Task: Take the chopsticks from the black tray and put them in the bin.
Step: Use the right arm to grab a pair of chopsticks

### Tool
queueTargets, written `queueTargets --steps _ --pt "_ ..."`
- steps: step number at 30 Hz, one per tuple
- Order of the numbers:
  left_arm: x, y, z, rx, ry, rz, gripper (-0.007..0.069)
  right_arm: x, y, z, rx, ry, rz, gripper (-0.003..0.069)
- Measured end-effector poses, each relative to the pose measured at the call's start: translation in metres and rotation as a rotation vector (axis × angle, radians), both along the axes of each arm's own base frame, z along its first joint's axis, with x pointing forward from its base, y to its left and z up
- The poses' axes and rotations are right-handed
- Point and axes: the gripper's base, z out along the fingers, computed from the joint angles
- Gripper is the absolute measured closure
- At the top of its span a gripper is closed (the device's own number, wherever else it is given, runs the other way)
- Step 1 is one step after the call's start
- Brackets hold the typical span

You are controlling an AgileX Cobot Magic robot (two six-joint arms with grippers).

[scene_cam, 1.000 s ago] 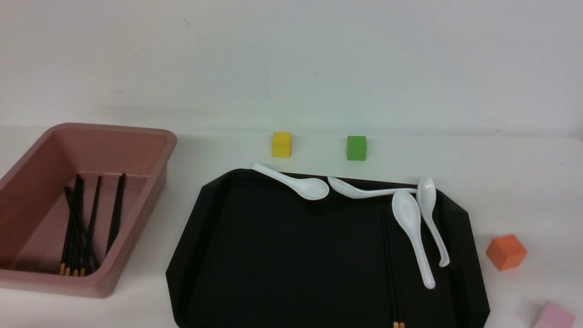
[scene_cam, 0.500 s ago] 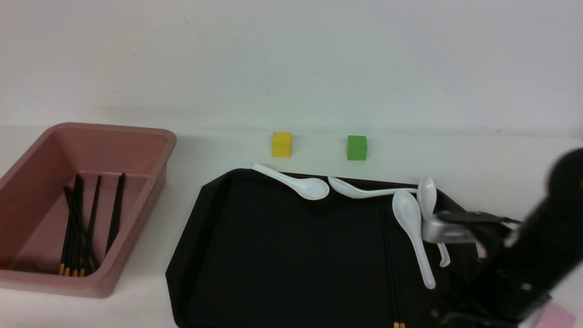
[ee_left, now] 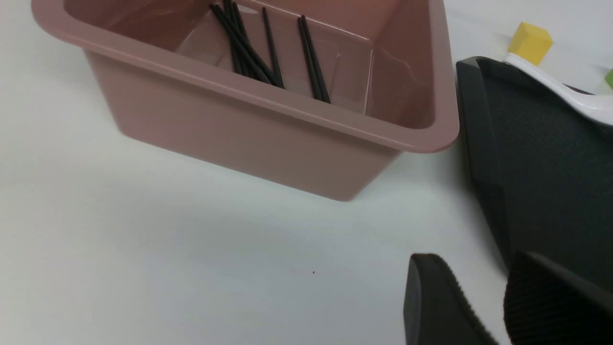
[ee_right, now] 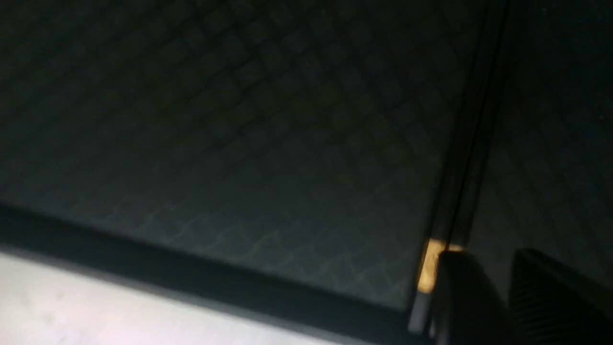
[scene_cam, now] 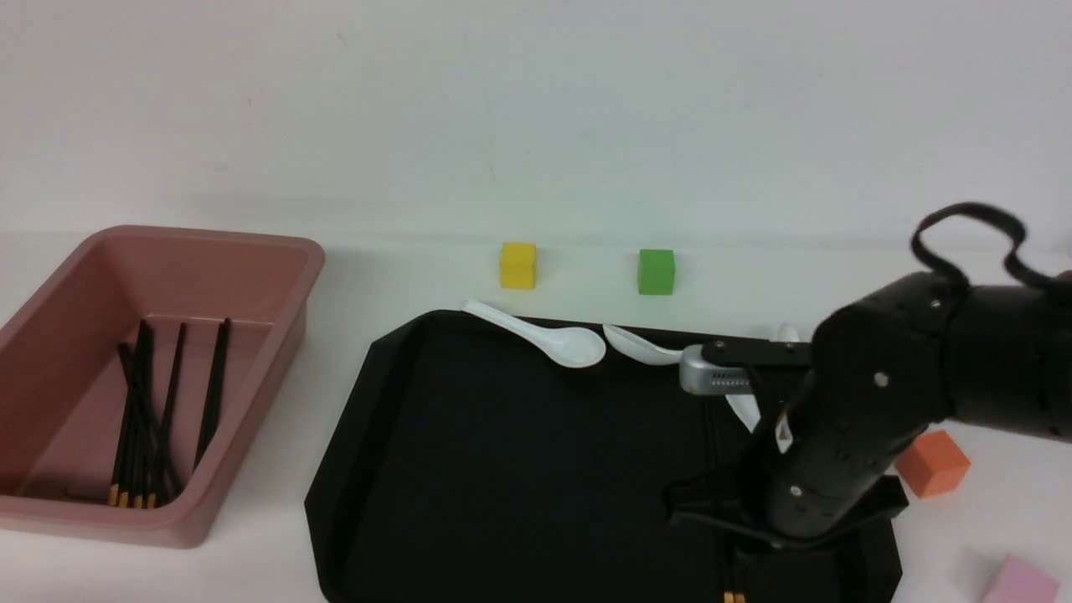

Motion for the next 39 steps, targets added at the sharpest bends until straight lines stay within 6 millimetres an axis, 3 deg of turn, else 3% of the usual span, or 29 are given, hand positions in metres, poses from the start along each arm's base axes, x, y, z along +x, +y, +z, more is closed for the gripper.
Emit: queueTargets --steps 5,9,14,19,24,28,35,39 --pt "0.000 0.000 0.000 0.000 0.000 0.000 0.0386 0.006 0.003 -0.022 -0.022 0.029 -0.004 0.0349" --pt "0.000 0.000 0.000 0.000 0.000 0.000 0.0386 0.009 0.005 -0.036 -0.036 0.050 -0.006 0.0343" --pt "0.000 0.000 0.000 0.000 0.000 0.000 0.0386 0.009 0.006 -0.039 -0.036 0.062 -0.010 0.0377" --pt "0.000 0.000 0.000 0.000 0.000 0.000 0.0386 0.008 0.006 -0.039 -0.028 0.078 -0.019 0.0514" --pt "0.000 0.000 0.000 0.000 0.000 0.000 0.0386 0.005 0.005 -0.037 -0.043 0.103 -0.001 0.0521" --pt "0.000 0.000 0.000 0.000 0.000 0.000 0.0386 -0.001 0.002 -0.024 -0.048 0.120 0.009 0.0521" --pt "0.000 0.000 0.000 0.000 0.000 0.000 0.0386 -0.016 -0.004 0.039 0.015 0.049 0.057 0.0521" --pt "0.000 0.000 0.000 0.000 0.000 0.000 0.0386 -0.017 0.005 0.080 0.116 -0.029 0.134 0.0521"
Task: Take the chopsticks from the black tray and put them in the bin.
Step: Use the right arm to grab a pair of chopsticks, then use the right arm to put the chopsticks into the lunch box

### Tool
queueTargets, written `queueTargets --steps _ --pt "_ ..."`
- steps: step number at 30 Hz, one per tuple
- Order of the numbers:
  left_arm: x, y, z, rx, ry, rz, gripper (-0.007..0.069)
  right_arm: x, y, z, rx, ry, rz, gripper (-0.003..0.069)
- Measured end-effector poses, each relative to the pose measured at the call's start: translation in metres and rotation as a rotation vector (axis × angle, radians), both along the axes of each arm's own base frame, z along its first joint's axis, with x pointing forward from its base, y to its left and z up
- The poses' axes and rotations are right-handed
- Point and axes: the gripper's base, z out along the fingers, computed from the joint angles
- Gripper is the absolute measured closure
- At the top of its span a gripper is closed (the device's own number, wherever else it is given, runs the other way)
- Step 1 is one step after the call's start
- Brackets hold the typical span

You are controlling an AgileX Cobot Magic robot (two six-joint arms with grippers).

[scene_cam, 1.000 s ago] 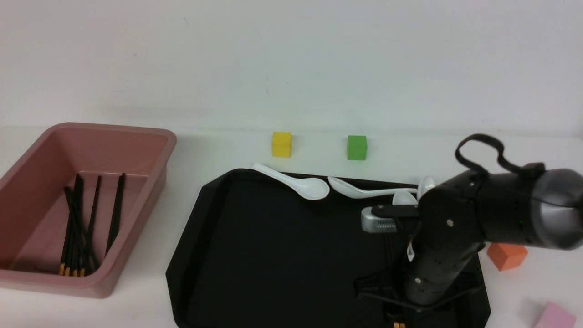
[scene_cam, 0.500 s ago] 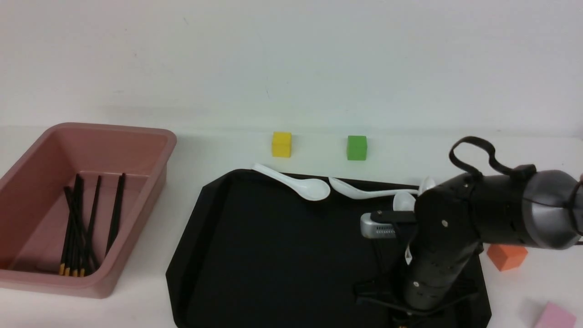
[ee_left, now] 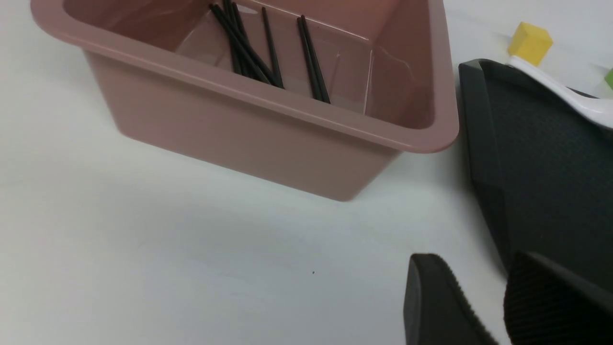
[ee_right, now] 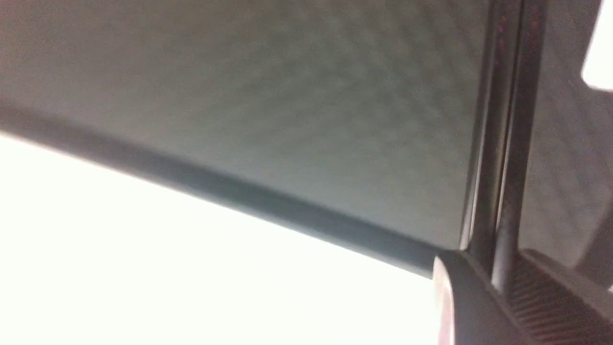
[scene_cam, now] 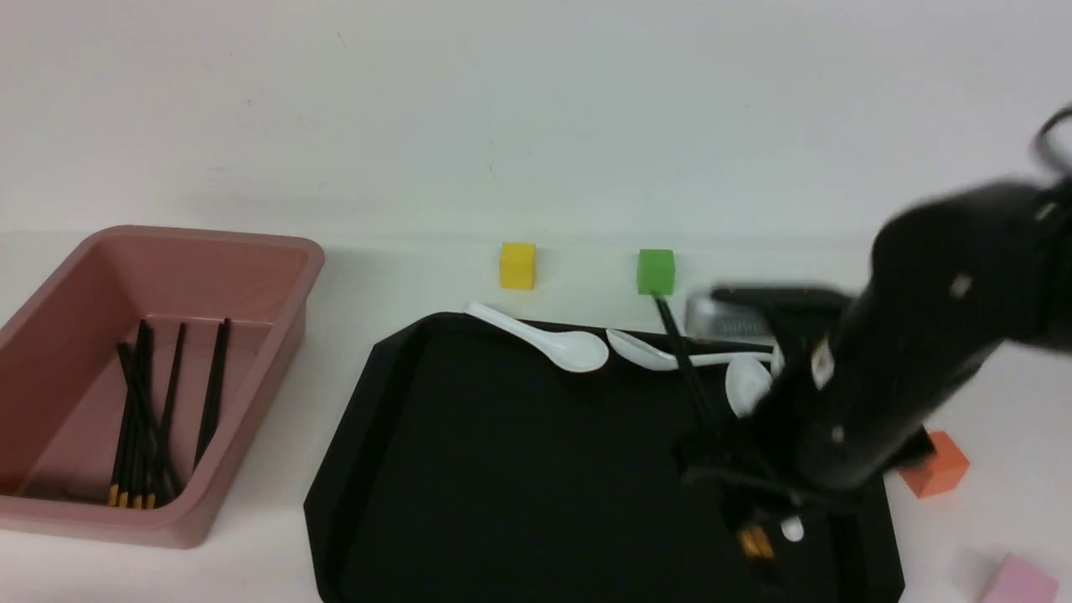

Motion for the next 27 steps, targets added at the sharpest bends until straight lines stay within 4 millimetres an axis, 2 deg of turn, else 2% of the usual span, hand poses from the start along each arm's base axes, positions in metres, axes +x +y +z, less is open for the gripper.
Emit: queueTargets --steps 1,2,3,4,6,8,11,12,14,15,16,17,18,20,23,27 --pt "0.000 0.000 0.000 0.000 0.000 0.000 0.0386 0.001 0.012 0.024 0.084 -0.067 0.069 0.0521" --pt "0.000 0.000 0.000 0.000 0.000 0.000 0.0386 0.002 0.020 0.037 0.132 -0.111 0.111 0.0521" --pt "0.000 0.000 0.000 0.000 0.000 0.000 0.0386 0.002 0.020 0.037 0.132 -0.111 0.111 0.0521" --pt "0.000 0.000 0.000 0.000 0.000 0.000 0.0386 0.004 0.035 0.056 0.202 -0.197 0.187 0.0521" --pt "0.000 0.000 0.000 0.000 0.000 0.000 0.0386 0.009 0.057 0.076 0.289 -0.293 0.278 0.0521" --pt "0.000 0.000 0.000 0.000 0.000 0.000 0.0386 0.014 0.078 0.088 0.355 -0.352 0.343 0.0521" --pt "0.000 0.000 0.000 0.000 0.000 0.000 0.0386 0.030 0.125 0.095 0.482 -0.451 0.417 0.0521" --pt "0.000 0.000 0.000 0.000 0.000 0.000 0.0386 0.034 0.131 0.091 0.494 -0.452 0.412 0.0521" --pt "0.000 0.000 0.000 0.000 0.000 0.000 0.0386 0.050 0.180 0.080 0.594 -0.552 0.432 0.0521" --pt "0.000 0.000 0.000 0.000 0.000 0.000 0.0386 0.055 0.197 0.072 0.624 -0.570 0.429 0.0521" --pt "0.000 0.000 0.000 0.000 0.000 0.000 0.0386 0.056 0.200 0.067 0.626 -0.561 0.423 0.0521" --pt "0.000 0.000 0.000 0.000 0.000 0.000 0.0386 0.061 0.225 0.051 0.659 -0.575 0.421 0.0521" --pt "0.000 0.000 0.000 0.000 0.000 0.000 0.0386 0.064 0.239 0.040 0.678 -0.589 0.414 0.0521" --pt "0.000 0.000 0.000 0.000 0.000 0.000 0.0386 0.066 0.257 0.027 0.694 -0.615 0.414 0.0521" --pt "0.000 0.000 0.000 0.000 0.000 0.000 0.0386 0.069 0.284 -0.014 0.671 -0.622 0.439 0.0514" --pt "0.000 0.000 0.000 0.000 0.000 0.000 0.0386 0.074 0.292 -0.040 0.644 -0.615 0.441 0.0463"
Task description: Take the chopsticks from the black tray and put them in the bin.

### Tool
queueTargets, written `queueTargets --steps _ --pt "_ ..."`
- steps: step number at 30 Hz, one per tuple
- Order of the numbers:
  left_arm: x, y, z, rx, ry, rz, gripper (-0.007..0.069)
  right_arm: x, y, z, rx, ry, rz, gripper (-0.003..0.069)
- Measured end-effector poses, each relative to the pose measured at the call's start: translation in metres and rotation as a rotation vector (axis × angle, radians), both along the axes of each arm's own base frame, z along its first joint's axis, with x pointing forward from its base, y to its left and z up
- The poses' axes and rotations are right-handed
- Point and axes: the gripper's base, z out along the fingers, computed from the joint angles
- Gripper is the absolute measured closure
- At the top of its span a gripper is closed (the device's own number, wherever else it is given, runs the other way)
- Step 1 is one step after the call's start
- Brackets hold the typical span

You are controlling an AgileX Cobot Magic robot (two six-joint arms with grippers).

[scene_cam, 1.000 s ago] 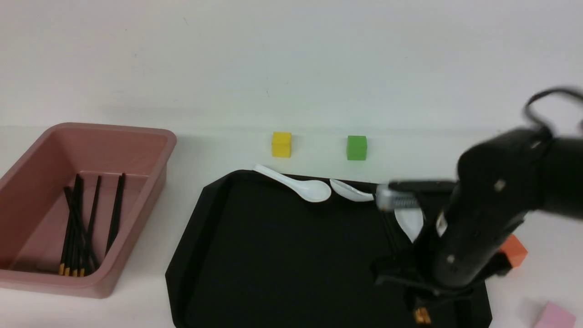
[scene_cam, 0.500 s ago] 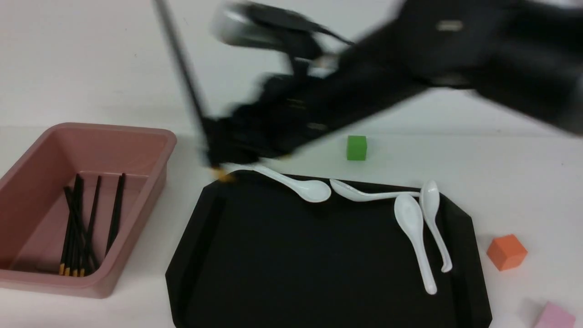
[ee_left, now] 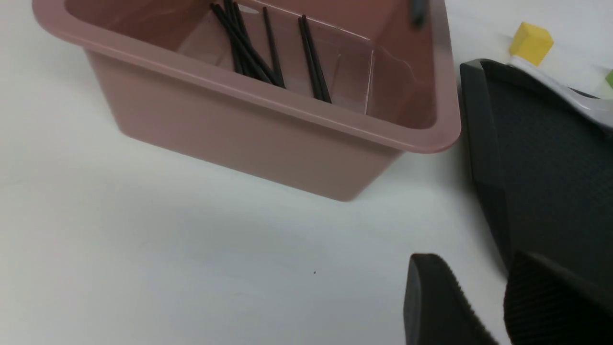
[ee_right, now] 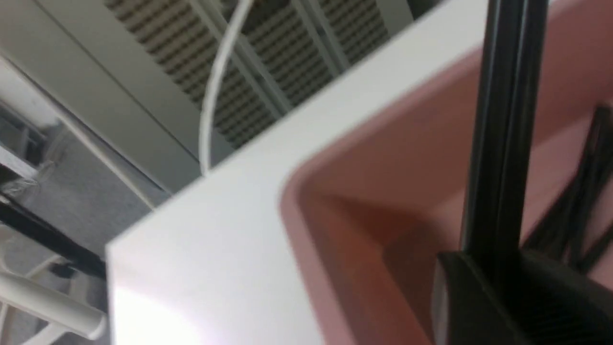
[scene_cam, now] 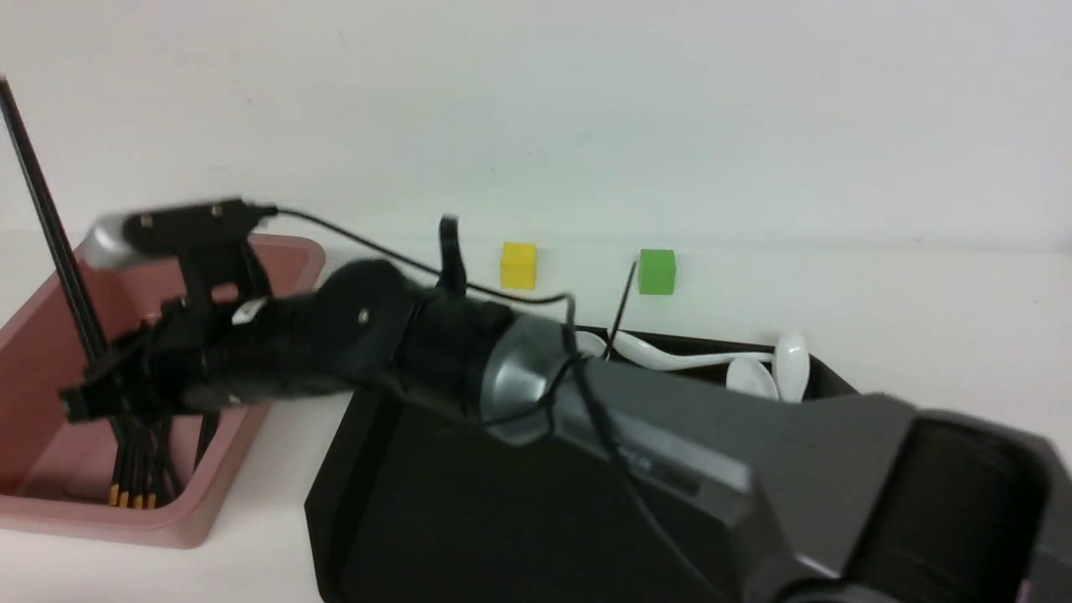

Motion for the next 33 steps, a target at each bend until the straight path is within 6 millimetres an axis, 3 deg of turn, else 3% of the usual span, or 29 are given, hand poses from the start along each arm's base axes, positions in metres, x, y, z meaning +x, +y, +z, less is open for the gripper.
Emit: queueTargets --steps 4,7,12,16,17,20,21,23,25,29,30,33 --pt "0.000 0.000 0.000 0.000 0.000 0.000 0.0386 0.009 -0.006 -0.003 -0.017 -0.012 0.000 0.0388" --pt "0.000 0.000 0.000 0.000 0.000 0.000 0.0386 0.016 -0.017 0.007 -0.025 -0.010 0.021 0.0398" --pt "0.000 0.000 0.000 0.000 0.000 0.000 0.0386 0.017 -0.043 0.047 -0.061 -0.020 0.125 0.0514" --pt "0.000 0.000 0.000 0.000 0.000 0.000 0.0386 0.004 -0.074 0.094 -0.143 -0.043 0.230 0.0615" --pt "0.000 0.000 0.000 0.000 0.000 0.000 0.0386 -0.006 -0.095 0.122 -0.203 -0.046 0.249 0.0659" --pt "0.000 0.000 0.000 0.000 0.000 0.000 0.0386 -0.023 -0.129 0.164 -0.311 -0.068 0.232 0.0667" --pt "0.000 0.000 0.000 0.000 0.000 0.000 0.0386 -0.025 -0.133 0.166 -0.324 -0.057 0.230 0.0667" --pt "0.000 0.000 0.000 0.000 0.000 0.000 0.0386 -0.048 -0.176 0.209 -0.448 -0.110 0.144 0.0667" --pt "0.000 0.000 0.000 0.000 0.000 0.000 0.0386 -0.059 -0.195 0.229 -0.488 -0.136 0.078 0.0666" --pt "0.000 0.000 0.000 0.000 0.000 0.000 0.0386 -0.098 -0.257 0.283 -0.515 -0.262 -0.141 0.0662" --pt "0.000 0.000 0.000 0.000 0.000 0.000 0.0386 -0.098 -0.257 0.283 -0.515 -0.262 -0.141 0.0662" --pt "0.000 0.000 0.000 0.000 0.000 0.000 0.0386 -0.143 -0.313 0.313 -0.526 -0.371 -0.274 0.0661"
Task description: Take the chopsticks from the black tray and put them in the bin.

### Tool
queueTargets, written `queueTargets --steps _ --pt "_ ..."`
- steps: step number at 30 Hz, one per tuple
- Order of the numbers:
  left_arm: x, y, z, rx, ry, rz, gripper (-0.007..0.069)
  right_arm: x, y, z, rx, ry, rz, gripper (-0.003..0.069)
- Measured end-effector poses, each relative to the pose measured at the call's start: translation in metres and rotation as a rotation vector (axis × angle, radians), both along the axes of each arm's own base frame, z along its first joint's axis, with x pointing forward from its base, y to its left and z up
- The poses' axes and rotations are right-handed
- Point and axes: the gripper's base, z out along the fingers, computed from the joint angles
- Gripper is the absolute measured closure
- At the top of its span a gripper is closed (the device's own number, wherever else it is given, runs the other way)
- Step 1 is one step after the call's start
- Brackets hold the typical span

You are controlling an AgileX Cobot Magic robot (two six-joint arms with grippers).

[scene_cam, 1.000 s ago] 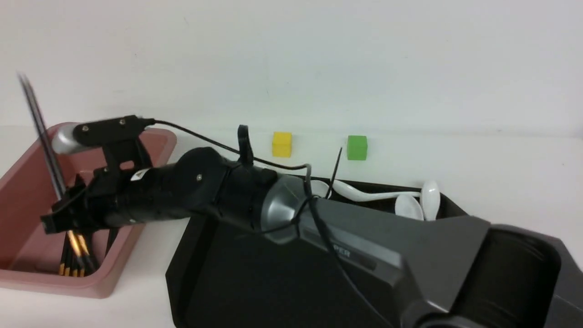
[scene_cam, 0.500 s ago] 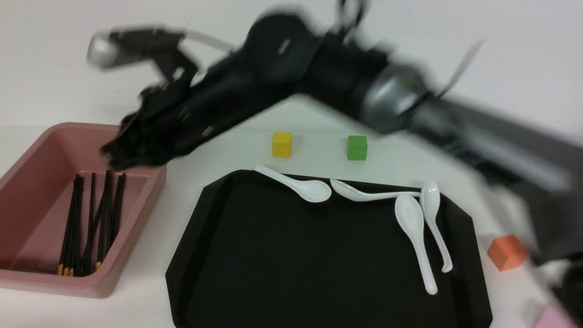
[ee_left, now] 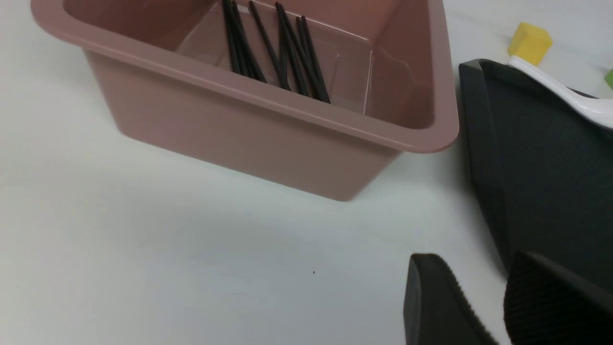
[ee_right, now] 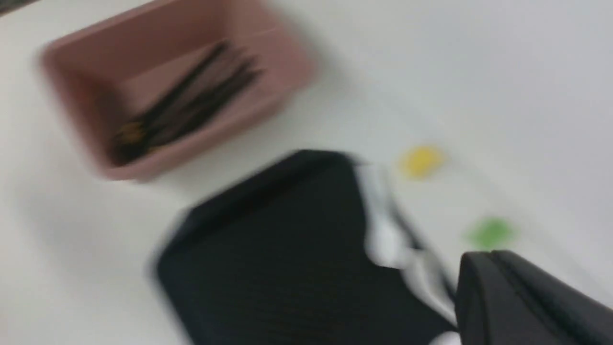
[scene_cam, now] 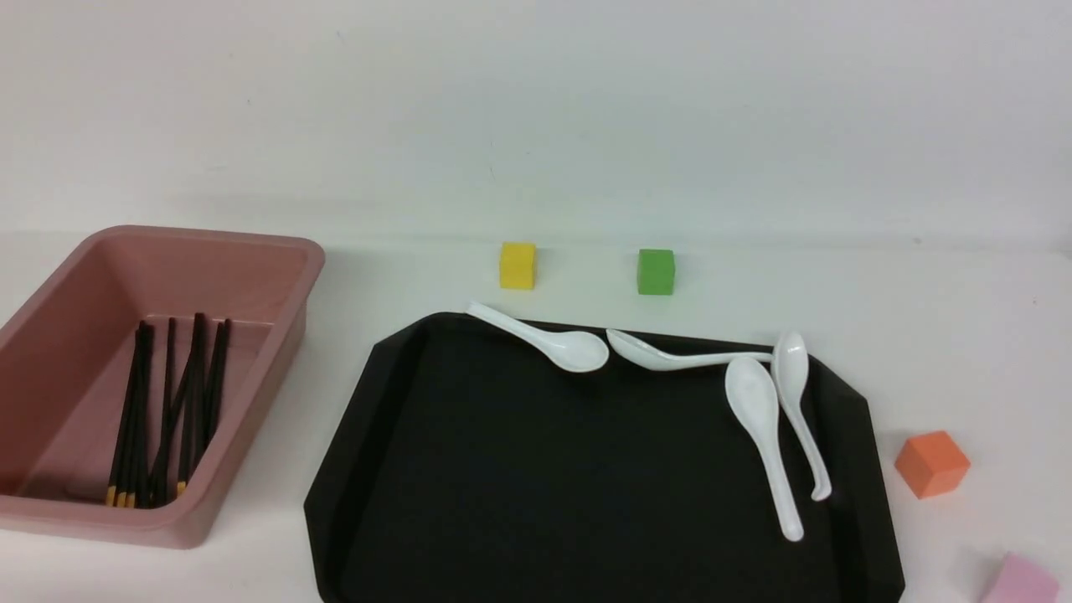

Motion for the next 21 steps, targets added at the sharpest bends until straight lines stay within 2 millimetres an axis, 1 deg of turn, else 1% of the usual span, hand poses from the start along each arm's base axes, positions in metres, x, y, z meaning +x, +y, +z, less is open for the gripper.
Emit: queueTargets --steps 1,2,4,5,6,7,8,9,10,11,12,13,14,15,16,17,18,20,21 --pt "0.000 0.000 0.000 0.000 0.000 0.000 0.0386 0.000 0.000 0.000 0.000 0.000 0.000 0.0661" --pt "0.000 0.000 0.000 0.000 0.000 0.000 0.0386 -0.026 -0.027 0.008 0.018 -0.042 -0.027 0.0659" --pt "0.000 0.000 0.000 0.000 0.000 0.000 0.0386 -0.053 -0.053 0.012 0.052 -0.073 -0.045 0.0659" --pt "0.000 0.000 0.000 0.000 0.000 0.000 0.0386 -0.069 -0.068 0.011 0.069 -0.085 -0.054 0.0658" --pt "0.000 0.000 0.000 0.000 0.000 0.000 0.0386 -0.084 -0.081 0.003 0.083 -0.077 -0.067 0.0658" --pt "0.000 0.000 0.000 0.000 0.000 0.000 0.0386 -0.092 -0.089 -0.002 0.095 -0.074 -0.073 0.0658" --pt "0.000 0.000 0.000 0.000 0.000 0.000 0.0386 -0.109 -0.104 -0.014 0.128 -0.081 -0.082 0.0657" --pt "0.000 0.000 0.000 0.000 0.000 0.000 0.0386 -0.121 -0.115 -0.025 0.166 -0.102 -0.084 0.0657" --pt "0.000 0.000 0.000 0.000 0.000 0.000 0.0386 -0.134 -0.127 -0.036 0.225 -0.155 -0.083 0.0657" --pt "0.000 0.000 0.000 0.000 0.000 0.000 0.0386 -0.138 -0.130 -0.056 0.261 -0.177 -0.080 0.0657" --pt "0.000 0.000 0.000 0.000 0.000 0.000 0.0386 -0.138 -0.130 -0.056 0.261 -0.177 -0.080 0.0657" --pt "0.000 0.000 0.000 0.000 0.000 0.000 0.0386 -0.145 -0.134 -0.090 0.304 -0.201 -0.072 0.0655" --pt "0.000 0.000 0.000 0.000 0.000 0.000 0.0386 -0.147 -0.135 -0.109 0.325 -0.212 -0.067 0.0655" --pt "0.000 0.000 0.000 0.000 0.000 0.000 0.0386 -0.147 -0.135 -0.119 0.333 -0.217 -0.063 0.0654" --pt "0.000 0.000 0.000 0.000 0.000 0.000 0.0386 -0.147 -0.133 -0.139 0.359 -0.227 -0.056 0.0653" --pt "0.000 0.000 0.000 0.000 0.000 0.000 0.0386 -0.146 -0.132 -0.154 0.378 -0.226 -0.052 0.0652" --pt "0.000 0.000 0.000 0.000 0.000 0.000 0.0386 -0.146 -0.130 -0.166 0.399 -0.223 -0.050 0.0651" --pt "0.000 0.000 0.000 0.000 0.000 0.000 0.0386 -0.144 -0.127 -0.181 0.438 -0.227 -0.044 0.0650" --pt "0.000 0.000 0.000 0.000 0.000 0.000 0.0386 -0.143 -0.126 -0.185 0.449 -0.229 -0.042 0.0650"
